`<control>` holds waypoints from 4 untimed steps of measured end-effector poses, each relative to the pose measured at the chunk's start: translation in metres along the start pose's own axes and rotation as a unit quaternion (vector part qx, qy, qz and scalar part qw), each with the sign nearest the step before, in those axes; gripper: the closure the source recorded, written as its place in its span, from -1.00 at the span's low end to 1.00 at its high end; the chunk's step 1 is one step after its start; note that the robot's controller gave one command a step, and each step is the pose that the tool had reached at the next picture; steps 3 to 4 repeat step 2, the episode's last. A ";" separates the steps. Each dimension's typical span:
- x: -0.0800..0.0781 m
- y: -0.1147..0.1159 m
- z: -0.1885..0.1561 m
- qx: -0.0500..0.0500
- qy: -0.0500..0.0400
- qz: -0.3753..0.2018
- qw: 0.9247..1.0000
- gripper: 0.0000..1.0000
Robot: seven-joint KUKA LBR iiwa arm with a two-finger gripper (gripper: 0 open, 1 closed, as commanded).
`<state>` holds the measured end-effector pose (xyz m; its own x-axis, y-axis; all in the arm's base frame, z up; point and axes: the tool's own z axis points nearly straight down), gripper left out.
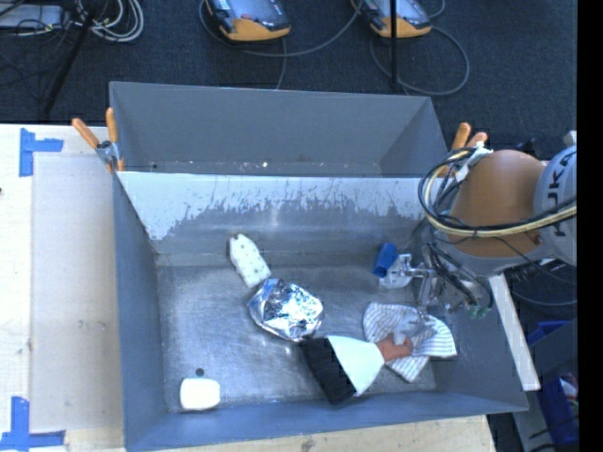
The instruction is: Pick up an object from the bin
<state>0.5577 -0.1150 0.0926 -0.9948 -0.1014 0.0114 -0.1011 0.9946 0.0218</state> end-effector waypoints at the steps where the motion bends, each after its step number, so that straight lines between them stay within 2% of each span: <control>1: 0.004 -0.004 -0.015 0.007 0.002 0.000 1.000 1.00; 2: 0.001 -0.004 -0.030 0.010 -0.006 0.001 1.000 1.00; 4: 0.001 -0.004 -0.030 0.010 -0.006 0.001 1.000 1.00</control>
Offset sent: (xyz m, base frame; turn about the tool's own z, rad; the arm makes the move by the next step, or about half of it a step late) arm 0.0001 0.0000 0.0316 0.0001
